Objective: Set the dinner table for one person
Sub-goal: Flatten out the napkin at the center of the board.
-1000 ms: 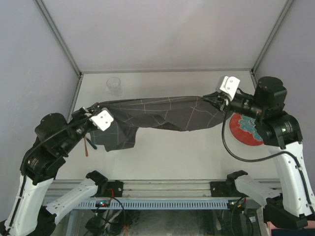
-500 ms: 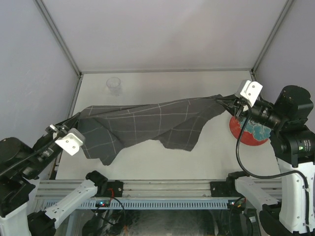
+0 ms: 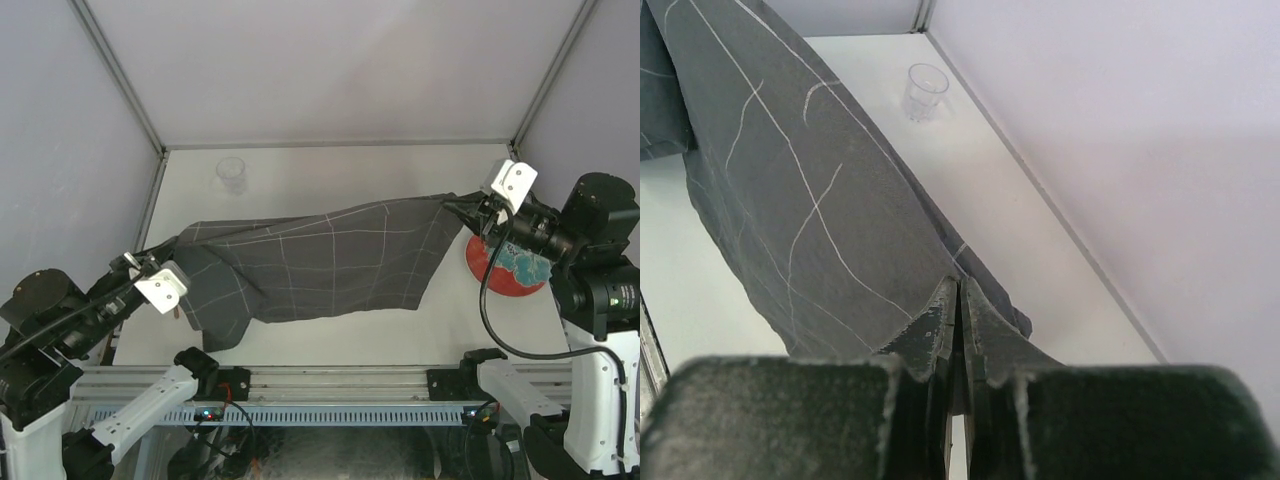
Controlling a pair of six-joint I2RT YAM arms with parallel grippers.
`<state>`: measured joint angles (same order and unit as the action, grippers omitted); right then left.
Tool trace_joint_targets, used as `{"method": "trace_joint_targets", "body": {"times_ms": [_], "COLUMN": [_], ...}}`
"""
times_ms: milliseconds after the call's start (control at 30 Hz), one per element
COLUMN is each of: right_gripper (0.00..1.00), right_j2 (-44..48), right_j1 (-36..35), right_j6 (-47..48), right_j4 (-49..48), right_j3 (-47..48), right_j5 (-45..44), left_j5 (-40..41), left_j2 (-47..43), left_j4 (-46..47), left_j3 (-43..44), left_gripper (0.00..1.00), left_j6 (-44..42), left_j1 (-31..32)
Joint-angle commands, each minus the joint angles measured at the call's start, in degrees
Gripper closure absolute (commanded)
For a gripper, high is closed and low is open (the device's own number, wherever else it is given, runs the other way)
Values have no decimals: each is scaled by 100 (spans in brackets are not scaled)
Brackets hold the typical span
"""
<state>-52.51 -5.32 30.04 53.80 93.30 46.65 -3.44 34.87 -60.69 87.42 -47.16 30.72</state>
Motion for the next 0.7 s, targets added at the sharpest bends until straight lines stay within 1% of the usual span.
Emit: {"method": "trace_joint_targets", "body": {"times_ms": [0,167,367,533,600,667], "right_gripper": [100,100,100,100,100,100], "right_j2": [108,-58,-458,-987,-1387,-1737], "right_j1": [68,-23,-3,131,235,319], "right_j6": [-48,107,340,612,762,836], "right_j4": [-106,-254,-569,-940,-1114,-1374], "right_j3": [92,-170,-668,-1202,-1333,-1415], "right_j5": [-63,-339,-498,-494,-378,-288], "left_j5": [-89,61,-2,276,175,-12], "left_j2": [124,73,233,339,474,766], "left_j4": [242,855,1474,2703,3216,3701], "left_j3": [-16,-908,-1947,-3118,-3505,-3747], "left_gripper": [100,100,100,100,100,100], "left_j6": [-43,-211,-208,-375,-471,-504], "left_j1": [-51,-55,-54,-154,-357,-706]}}
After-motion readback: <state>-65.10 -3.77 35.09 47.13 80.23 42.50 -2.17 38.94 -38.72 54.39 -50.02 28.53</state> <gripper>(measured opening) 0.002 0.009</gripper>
